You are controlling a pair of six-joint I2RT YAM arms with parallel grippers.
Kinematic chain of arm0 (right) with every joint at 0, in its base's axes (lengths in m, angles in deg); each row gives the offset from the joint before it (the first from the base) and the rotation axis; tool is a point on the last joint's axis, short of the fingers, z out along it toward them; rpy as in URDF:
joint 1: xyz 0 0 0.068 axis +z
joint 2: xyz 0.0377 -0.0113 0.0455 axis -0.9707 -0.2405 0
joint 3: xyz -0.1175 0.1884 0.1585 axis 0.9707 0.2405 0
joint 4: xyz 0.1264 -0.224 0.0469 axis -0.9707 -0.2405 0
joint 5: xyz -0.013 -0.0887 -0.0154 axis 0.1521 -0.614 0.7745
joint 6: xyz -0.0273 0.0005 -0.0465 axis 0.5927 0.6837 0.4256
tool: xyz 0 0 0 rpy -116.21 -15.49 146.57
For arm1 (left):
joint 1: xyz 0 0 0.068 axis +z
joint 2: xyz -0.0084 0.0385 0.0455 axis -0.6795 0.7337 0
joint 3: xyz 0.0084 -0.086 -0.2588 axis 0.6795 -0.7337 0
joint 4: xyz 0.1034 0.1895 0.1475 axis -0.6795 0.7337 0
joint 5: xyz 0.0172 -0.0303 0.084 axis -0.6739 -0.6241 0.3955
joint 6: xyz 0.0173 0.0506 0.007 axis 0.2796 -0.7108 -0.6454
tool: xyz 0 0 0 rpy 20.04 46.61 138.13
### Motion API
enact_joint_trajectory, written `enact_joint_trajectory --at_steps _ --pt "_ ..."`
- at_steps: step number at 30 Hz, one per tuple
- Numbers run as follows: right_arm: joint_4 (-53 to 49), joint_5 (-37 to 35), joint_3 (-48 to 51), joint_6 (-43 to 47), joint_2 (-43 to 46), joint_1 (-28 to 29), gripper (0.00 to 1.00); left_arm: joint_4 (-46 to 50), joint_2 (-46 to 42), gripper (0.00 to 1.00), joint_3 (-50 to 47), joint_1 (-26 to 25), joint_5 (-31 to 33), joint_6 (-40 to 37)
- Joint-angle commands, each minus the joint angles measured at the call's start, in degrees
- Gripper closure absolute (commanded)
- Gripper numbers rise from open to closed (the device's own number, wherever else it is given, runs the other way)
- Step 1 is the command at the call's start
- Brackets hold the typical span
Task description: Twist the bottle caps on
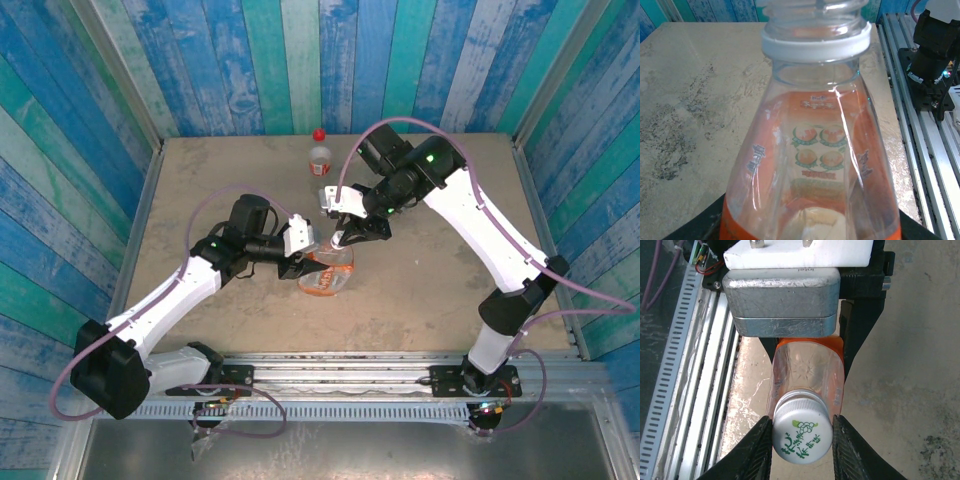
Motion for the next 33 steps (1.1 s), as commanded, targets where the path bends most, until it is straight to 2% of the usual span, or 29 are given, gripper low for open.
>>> enact_joint_trajectory --at_steps 1,10,15,22,33 --pt "-1.6 1.2 -1.0 -0.3 -1.2 0.0 0.69 -0.3 -1.6 0.47 0.8 0.0 -1.0 -0.6" --pt "-1.4 1.1 -0.9 -1.7 -1.7 0.2 0.72 -1.5 -2.0 0.47 0.7 0.0 -0.8 0.1" --pt "-1.1 -2.0 -0.5 -4.0 -2.1 1.1 0.7 -2.2 -2.2 0.47 0.5 0.0 -0.4 0.8" --pt "-1.3 -1.3 0.6 -5.6 -1.6 2.0 0.71 -1.9 -1.4 0.47 1.2 0.0 -0.2 1.3" --pt "-1.9 -5.4 0.8 -17.9 -2.6 2.8 0.74 -3.5 -1.0 0.48 1.5 -0.1 3.3 3.5"
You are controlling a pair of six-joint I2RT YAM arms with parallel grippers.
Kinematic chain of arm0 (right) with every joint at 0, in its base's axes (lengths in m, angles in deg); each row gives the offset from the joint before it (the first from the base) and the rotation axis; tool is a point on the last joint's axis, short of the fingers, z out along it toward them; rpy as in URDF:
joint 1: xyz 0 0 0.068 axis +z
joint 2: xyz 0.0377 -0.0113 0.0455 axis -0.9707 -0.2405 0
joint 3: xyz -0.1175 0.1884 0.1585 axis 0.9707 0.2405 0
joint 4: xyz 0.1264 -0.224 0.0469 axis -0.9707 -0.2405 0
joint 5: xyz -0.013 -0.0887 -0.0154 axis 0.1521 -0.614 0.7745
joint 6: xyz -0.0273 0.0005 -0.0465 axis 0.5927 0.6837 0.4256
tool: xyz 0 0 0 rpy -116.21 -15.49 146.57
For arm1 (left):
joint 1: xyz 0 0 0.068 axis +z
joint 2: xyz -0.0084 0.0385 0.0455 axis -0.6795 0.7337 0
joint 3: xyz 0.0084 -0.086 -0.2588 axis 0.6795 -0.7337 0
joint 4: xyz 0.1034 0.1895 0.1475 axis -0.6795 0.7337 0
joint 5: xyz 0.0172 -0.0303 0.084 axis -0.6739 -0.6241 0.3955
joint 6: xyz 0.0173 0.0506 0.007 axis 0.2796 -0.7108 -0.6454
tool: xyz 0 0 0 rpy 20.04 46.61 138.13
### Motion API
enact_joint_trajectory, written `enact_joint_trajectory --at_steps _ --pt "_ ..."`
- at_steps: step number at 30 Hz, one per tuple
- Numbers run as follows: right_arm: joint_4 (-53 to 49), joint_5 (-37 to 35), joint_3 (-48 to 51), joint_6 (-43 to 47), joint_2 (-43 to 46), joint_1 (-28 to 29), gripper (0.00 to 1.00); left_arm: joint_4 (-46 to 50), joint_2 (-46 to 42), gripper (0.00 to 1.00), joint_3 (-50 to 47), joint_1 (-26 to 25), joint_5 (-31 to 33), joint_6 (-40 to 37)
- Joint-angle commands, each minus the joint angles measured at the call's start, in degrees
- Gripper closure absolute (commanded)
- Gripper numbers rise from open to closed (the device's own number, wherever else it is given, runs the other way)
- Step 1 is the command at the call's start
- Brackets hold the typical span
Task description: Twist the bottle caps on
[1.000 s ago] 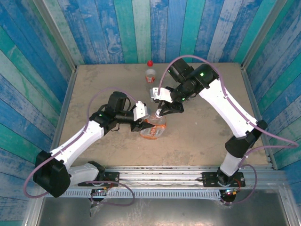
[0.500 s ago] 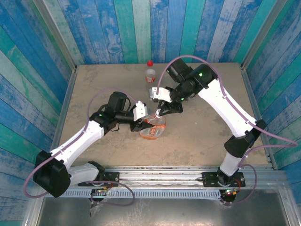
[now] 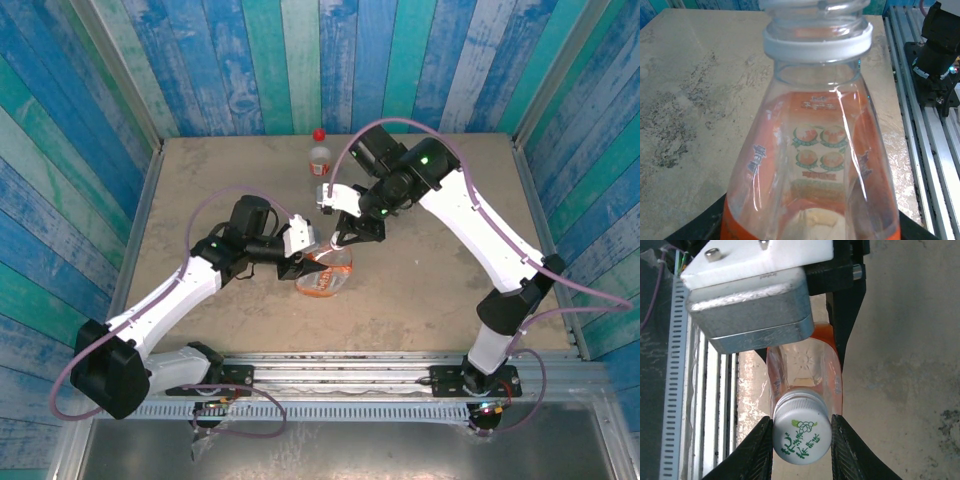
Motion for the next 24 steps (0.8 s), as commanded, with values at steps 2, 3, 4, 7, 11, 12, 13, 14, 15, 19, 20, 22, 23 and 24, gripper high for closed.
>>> enact_joint_trajectory --at_steps 2,3,4,7,11,12,13,14,15,19,20,22,23,24 --pt "-2.2 -1.1 0.7 -9.9 -2.6 1.4 0.75 -6.0 -1.3 0.48 1.4 0.0 3.0 3.8" --pt "-2.2 -1.1 0.7 -11.1 -2.9 1.6 0.75 -6.9 -1.4 0.48 1.0 0.0 3.9 4.3" --pt "-2.1 -1.6 0.7 -13.2 -3.1 1.7 0.75 -8.0 -1.6 0.48 0.8 0.0 5.2 5.2" --pt "-2.0 -5.1 0.3 -20.3 -4.2 2.2 0.76 -10.6 -2.0 0.48 0.3 0.0 8.3 6.9" --pt "-1.4 -7.9 0.0 -30.3 -5.5 2.4 0.79 -13.2 -1.6 0.48 0.2 0.0 11.5 8.7" --pt "-1.0 -8.3 0.1 -33.1 -5.7 2.4 0.79 -13.7 -1.4 0.48 0.2 0.0 11.9 9.1" --pt "-0.9 -8.7 0.1 -35.9 -6.0 2.4 0.79 -14.3 -1.1 0.48 0.3 0.0 12.0 9.6" --pt "-0.9 -9.4 0.2 -38.1 -6.1 2.5 0.79 -14.8 -0.9 0.48 0.3 0.0 12.1 9.9" --pt "-0.4 -10.0 0.4 -41.2 -6.2 2.5 0.81 -15.3 -0.6 0.48 0.5 0.0 12.2 10.1" --pt "0.2 -10.1 0.6 -51.5 -7.0 2.6 0.82 -16.2 0.1 0.48 0.6 0.0 12.5 10.0" --pt "0.2 -10.3 0.6 -53.5 -7.3 2.7 0.83 -16.2 0.2 0.48 0.5 0.0 12.4 9.8" --pt "-0.7 -11.0 0.4 -57.3 -8.2 2.8 0.84 -16.2 0.4 0.48 0.6 -0.3 12.9 9.2" --pt "-0.9 -10.7 0.4 -58.6 -8.6 2.9 0.84 -16.0 0.4 0.48 0.5 -0.5 13.3 8.7" --pt "-1.2 -10.5 0.5 -60.4 -9.1 2.9 0.84 -15.9 0.4 0.48 0.4 -0.8 13.7 8.2"
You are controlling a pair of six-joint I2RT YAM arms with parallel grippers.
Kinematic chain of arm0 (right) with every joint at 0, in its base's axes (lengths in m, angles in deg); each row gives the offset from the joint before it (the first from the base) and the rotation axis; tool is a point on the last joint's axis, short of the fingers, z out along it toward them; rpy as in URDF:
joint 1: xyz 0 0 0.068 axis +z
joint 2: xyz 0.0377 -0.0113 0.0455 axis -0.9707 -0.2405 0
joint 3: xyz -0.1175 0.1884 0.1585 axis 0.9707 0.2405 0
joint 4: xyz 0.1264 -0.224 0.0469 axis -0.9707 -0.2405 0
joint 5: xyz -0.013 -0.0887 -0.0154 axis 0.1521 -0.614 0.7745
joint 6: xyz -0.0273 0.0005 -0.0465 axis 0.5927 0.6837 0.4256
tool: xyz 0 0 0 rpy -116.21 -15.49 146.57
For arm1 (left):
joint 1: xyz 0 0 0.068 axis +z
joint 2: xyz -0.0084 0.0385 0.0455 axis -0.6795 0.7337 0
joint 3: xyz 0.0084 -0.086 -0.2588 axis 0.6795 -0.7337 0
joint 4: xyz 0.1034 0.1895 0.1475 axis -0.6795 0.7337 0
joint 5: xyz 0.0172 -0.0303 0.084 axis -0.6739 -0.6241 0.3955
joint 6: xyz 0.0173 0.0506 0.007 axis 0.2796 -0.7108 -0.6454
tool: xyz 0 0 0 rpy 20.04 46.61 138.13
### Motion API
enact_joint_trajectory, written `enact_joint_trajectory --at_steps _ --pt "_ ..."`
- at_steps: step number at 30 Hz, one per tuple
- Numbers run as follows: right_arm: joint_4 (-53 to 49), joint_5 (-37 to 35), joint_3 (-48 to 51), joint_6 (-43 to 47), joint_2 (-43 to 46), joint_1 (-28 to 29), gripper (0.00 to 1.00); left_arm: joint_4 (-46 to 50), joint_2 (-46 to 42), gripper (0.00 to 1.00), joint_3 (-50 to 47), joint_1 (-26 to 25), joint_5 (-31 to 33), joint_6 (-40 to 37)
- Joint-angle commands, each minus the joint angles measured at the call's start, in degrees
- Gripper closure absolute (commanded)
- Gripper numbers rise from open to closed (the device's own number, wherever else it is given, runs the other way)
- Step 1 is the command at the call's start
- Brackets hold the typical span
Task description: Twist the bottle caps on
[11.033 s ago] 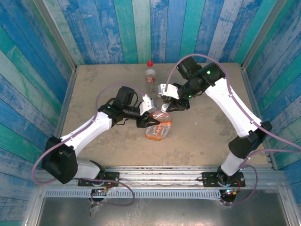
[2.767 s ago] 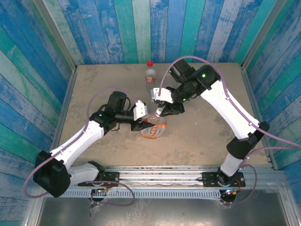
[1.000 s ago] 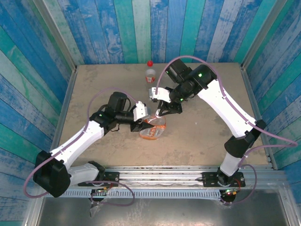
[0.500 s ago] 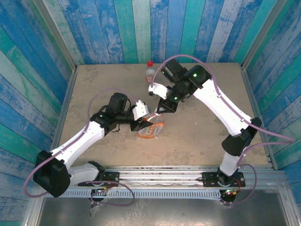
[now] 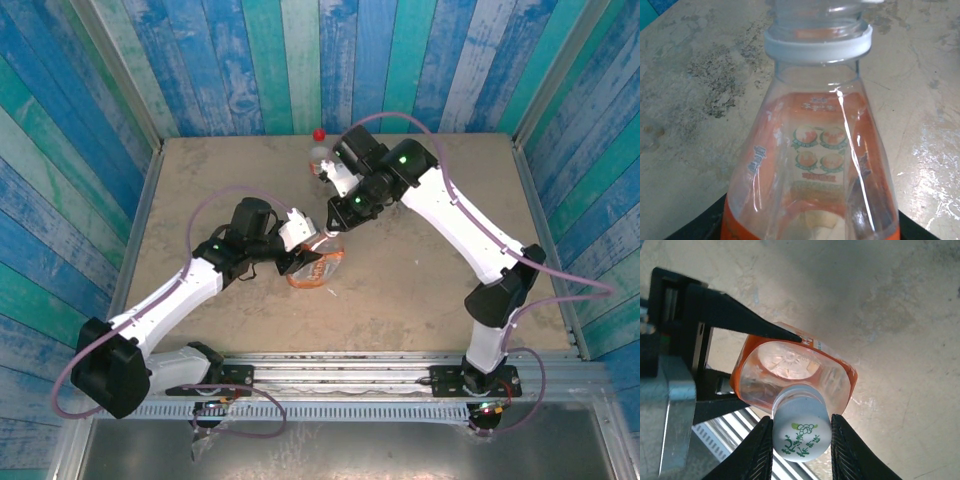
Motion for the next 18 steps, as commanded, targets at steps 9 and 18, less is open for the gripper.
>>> enact_joint_trajectory --at_steps 9,18 --pt "-10.6 1.8 -3.2 -11.2 -9.5 1.6 0.84 -12.1 -0.8 0.48 1.5 -1.1 -0.1 -2.2" --pt "-15.6 4.3 -9.6 -7.9 -14.8 0.2 0.86 -12.3 -2.4 0.47 -0.8 -1.8 0.2 -4.8"
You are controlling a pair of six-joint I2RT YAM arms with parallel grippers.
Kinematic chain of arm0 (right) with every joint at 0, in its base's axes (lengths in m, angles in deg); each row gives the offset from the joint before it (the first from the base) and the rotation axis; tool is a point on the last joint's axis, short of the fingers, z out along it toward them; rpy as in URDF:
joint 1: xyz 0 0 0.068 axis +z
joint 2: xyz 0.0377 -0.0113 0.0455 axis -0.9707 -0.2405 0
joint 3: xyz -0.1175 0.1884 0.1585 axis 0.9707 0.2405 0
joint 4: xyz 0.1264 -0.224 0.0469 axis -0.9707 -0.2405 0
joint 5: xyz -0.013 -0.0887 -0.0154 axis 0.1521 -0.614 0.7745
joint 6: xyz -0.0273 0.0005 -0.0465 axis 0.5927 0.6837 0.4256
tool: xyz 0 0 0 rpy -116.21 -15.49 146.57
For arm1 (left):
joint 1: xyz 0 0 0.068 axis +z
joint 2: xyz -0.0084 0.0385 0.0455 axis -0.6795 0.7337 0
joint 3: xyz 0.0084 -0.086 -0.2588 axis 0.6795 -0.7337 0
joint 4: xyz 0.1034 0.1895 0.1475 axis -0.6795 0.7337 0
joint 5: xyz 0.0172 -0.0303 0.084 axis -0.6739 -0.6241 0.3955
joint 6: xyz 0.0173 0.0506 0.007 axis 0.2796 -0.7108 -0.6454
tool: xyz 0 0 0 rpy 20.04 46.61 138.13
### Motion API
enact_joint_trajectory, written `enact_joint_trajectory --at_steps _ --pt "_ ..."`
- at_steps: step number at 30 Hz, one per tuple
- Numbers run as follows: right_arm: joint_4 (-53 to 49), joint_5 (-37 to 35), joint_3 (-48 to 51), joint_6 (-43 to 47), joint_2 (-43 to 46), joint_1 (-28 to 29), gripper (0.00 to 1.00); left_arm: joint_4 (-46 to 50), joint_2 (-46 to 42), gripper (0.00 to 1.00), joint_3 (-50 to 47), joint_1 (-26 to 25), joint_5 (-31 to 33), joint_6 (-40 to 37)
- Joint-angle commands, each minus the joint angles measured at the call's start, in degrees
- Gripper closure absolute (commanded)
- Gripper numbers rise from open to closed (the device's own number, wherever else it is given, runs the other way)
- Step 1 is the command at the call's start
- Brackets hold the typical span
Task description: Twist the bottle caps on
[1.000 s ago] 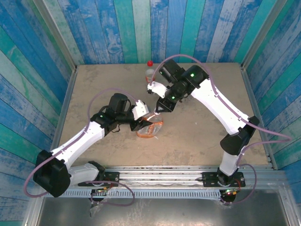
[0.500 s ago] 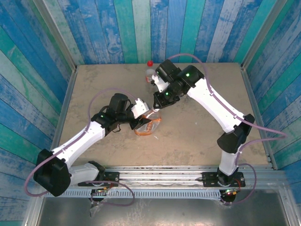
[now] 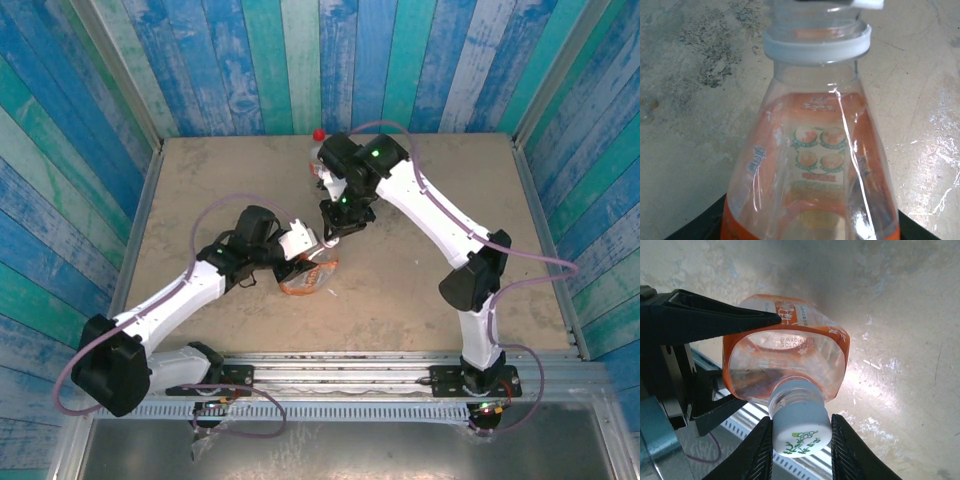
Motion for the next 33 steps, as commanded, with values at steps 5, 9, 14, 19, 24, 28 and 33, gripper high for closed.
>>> enact_joint_trajectory --at_steps 5,9,14,19,24,28,33 --pt "-4.2 2.0 -1.6 2.4 -3.8 -0.1 0.8 -11.3 -2.0 0.47 2.7 -0.8 -4.6 -1.9" --pt "-4.2 1.1 -1.4 3.0 -3.1 -0.1 0.78 -10.0 -1.5 0.47 2.5 -0.8 -6.0 -2.3" --pt "-4.8 -0.4 -1.4 3.4 -2.3 -0.2 0.71 -9.0 -1.5 0.47 1.8 -0.8 -6.4 -2.6" --pt "-5.0 -1.1 -1.5 3.7 -2.0 -0.3 0.7 -8.7 -1.3 0.47 1.8 -0.8 -6.6 -2.5" --pt "-5.1 -1.4 -1.8 4.2 -1.9 -0.3 0.77 -8.2 -0.9 0.46 1.8 -0.8 -7.0 -2.7" --pt "-5.2 -1.2 -2.6 6.1 -2.1 -0.3 0.74 -8.3 -0.6 0.46 1.7 -0.8 -7.3 -2.8" --pt "-6.0 -1.3 -4.3 9.4 -2.6 -0.1 0.64 -8.6 -0.5 0.46 1.7 -0.8 -8.1 -2.7"
